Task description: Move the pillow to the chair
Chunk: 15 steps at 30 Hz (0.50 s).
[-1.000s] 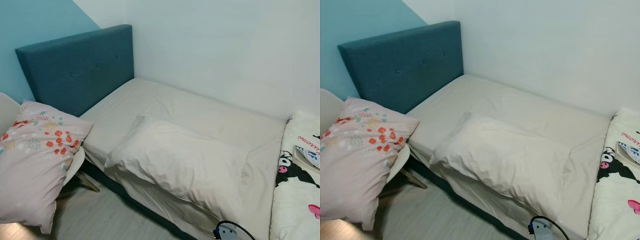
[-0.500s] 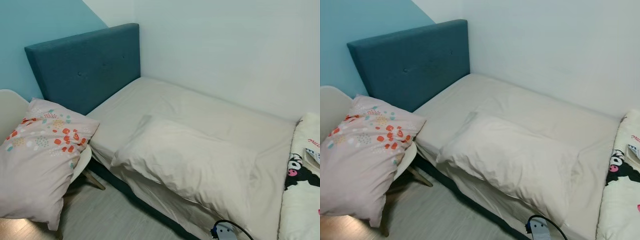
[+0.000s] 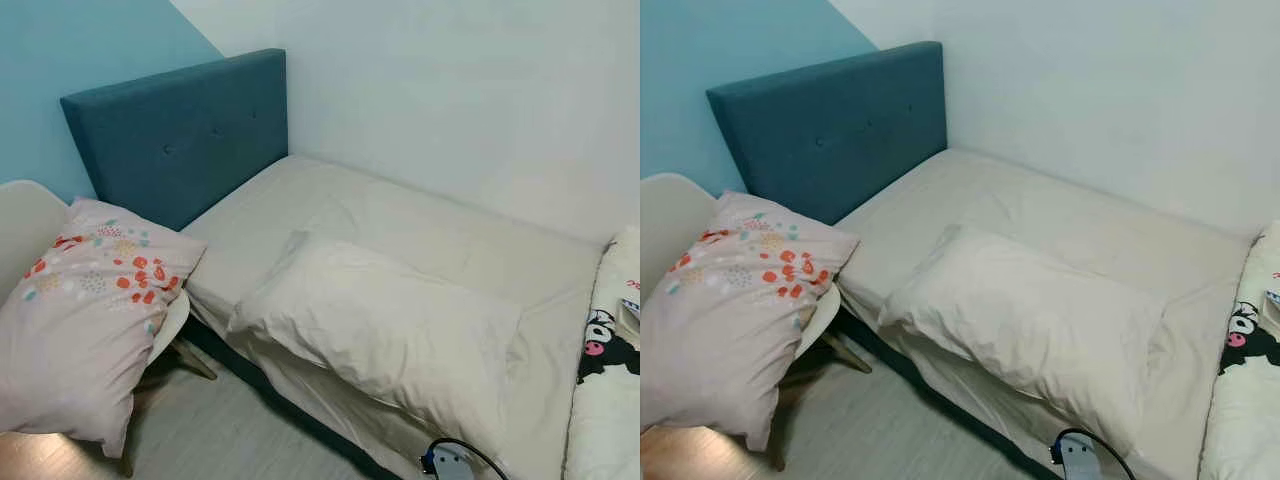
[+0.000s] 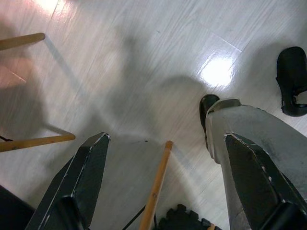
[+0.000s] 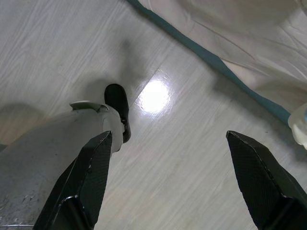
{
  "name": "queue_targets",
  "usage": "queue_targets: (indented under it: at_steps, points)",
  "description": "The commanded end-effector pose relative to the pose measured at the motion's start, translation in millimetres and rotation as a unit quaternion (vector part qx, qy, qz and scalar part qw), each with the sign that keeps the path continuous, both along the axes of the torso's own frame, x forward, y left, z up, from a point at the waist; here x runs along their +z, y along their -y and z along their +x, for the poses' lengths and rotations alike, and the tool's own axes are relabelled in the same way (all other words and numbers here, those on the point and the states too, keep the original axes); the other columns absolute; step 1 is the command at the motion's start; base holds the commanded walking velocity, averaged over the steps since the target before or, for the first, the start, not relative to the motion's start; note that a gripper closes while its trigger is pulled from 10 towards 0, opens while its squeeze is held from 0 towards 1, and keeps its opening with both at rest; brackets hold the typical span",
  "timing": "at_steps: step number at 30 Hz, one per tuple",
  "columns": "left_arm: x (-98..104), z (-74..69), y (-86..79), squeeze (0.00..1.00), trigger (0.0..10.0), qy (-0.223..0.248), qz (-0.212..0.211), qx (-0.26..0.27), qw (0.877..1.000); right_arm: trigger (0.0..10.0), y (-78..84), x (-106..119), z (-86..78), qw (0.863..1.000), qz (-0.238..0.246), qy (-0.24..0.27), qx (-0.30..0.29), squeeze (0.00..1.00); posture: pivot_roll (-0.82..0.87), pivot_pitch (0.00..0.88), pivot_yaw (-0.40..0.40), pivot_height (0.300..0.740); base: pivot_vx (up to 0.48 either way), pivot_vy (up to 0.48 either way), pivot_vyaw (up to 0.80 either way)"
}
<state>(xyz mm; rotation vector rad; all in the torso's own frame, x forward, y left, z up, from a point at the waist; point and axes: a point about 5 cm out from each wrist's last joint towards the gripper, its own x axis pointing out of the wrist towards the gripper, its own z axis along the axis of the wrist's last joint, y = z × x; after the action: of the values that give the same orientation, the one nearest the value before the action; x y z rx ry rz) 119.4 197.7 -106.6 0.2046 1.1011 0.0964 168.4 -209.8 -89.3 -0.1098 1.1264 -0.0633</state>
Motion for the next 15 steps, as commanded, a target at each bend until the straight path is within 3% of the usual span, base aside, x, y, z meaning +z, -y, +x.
queue_targets:
  at_steps: [1, 15]
  points:
    - [-0.1, -1.9, -4.4, 0.0, 10.0, -0.009, 0.008, -0.011, 1.0, 10.0, -1.9, 0.9, 2.7, 1.0, 0.005, 0.007, -0.001, 0.0, -0.09, 0.0, -0.028, 0.74, 0.0, 0.0, 0.0]
    - [0.8, 2.1, -3.6, 0.0, 10.0, -0.005, 0.007, -0.013, 1.0, 10.0, 0.3, 1.1, 2.4, 1.0, -0.004, 0.003, 0.006, 0.0, -0.1, 0.0, -0.029, 0.74, 0.0, 0.0, 0.0]
